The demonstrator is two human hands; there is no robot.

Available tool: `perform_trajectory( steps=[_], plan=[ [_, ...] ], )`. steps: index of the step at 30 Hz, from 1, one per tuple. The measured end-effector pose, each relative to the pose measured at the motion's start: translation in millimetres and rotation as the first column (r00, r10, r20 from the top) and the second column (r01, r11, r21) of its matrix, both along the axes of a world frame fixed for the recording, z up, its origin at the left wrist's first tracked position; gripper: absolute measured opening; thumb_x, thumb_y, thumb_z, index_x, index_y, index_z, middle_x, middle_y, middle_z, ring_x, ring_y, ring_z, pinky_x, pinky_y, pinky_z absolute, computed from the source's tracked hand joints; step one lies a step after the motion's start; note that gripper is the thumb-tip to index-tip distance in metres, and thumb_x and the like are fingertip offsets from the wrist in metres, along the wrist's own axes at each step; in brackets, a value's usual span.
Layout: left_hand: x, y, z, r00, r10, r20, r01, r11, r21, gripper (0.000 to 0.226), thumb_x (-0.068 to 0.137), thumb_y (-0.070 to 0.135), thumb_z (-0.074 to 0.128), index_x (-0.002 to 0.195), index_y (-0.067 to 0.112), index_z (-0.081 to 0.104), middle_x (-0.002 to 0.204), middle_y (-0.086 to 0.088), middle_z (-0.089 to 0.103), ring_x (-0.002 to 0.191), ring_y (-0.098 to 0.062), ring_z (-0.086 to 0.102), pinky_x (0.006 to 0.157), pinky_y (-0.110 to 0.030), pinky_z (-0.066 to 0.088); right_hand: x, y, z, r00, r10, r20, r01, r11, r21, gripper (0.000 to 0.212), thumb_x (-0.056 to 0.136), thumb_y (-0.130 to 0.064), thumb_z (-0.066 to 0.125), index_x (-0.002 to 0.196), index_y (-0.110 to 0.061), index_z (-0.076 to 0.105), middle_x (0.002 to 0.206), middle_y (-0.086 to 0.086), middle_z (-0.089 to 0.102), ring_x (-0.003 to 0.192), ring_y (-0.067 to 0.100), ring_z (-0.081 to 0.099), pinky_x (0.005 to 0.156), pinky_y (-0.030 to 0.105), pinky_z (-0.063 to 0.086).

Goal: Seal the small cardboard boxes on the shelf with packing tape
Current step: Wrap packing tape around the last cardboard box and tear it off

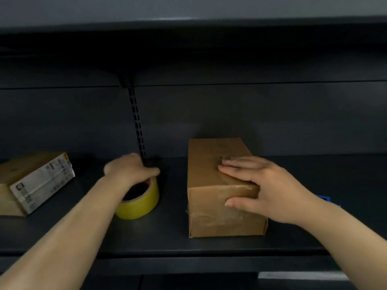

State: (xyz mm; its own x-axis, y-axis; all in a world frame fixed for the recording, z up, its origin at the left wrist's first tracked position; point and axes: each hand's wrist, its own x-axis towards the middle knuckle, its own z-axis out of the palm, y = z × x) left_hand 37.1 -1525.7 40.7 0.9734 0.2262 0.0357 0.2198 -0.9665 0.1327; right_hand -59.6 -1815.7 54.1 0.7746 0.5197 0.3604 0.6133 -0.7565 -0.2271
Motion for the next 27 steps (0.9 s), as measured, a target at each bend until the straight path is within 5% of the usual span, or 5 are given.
perform_trajectory(
  steps=[14,19,21,24,27],
  plan=[
    [26.5,-13.5,-22.3,0.949,-0.304,0.077,0.295,0.949,0.115,0.039,0.089,0.046,0.042,0.109,0.018,0.062,0.107,-0.007,0.065,0.092,-0.023,0.058,0.067,-0.030,0.047,-0.7,0.1,-6.7,0.997,-0.013,0.074,0.016,0.999,-0.036,0.079,0.068,-0.064,0.063,0.138,-0.038,0.036,0.144,-0.018,0.034,0.134,-0.001,0.024,0.114,0.030,0.015],
    [11.7,-19.8,-15.0,0.888,-0.442,0.122,0.447,0.895,-0.011,0.028,0.091,0.026,0.050,0.118,0.022,0.058,0.119,-0.003,0.063,0.104,-0.019,0.057,0.083,-0.032,0.049,0.1,1.8,-6.6,0.997,0.012,0.083,-0.011,1.000,-0.005,0.079,0.068,-0.072,0.052,0.137,-0.041,0.032,0.144,-0.024,0.025,0.137,-0.004,0.013,0.115,0.029,0.014],
    [-3.8,-25.9,-9.8,0.837,-0.440,0.324,0.508,0.845,-0.166,0.027,0.091,0.021,0.051,0.117,0.023,0.058,0.116,0.002,0.063,0.104,-0.013,0.058,0.087,-0.033,0.048,-1.7,1.3,-7.2,0.994,0.041,0.099,-0.052,0.993,0.105,0.074,0.070,-0.071,0.051,0.135,-0.041,0.032,0.144,-0.022,0.028,0.138,-0.003,0.016,0.115,0.031,0.014],
    [-43.4,-47.6,-4.6,0.790,-0.012,0.613,0.557,0.432,-0.710,0.023,0.092,0.020,0.049,0.113,0.022,0.059,0.108,0.007,0.066,0.101,-0.008,0.061,0.083,-0.027,0.048,-3.3,-5.3,-13.4,0.996,-0.043,0.080,-0.014,0.798,0.603,0.059,0.074,-0.059,0.056,0.129,-0.044,0.041,0.138,-0.020,0.044,0.131,-0.003,0.033,0.110,0.026,0.024],
    [-76.0,-75.0,-16.7,0.939,0.101,0.329,0.341,-0.132,-0.931,0.050,0.072,0.042,0.061,0.118,0.022,0.057,0.099,0.010,0.069,0.098,-0.010,0.063,0.075,-0.026,0.044,-2.7,-7.7,-28.9,0.952,0.053,-0.303,0.281,0.253,0.926,0.075,0.060,-0.065,0.067,0.127,-0.039,0.048,0.129,-0.020,0.052,0.124,0.001,0.045,0.102,0.022,0.034]
  ],
)
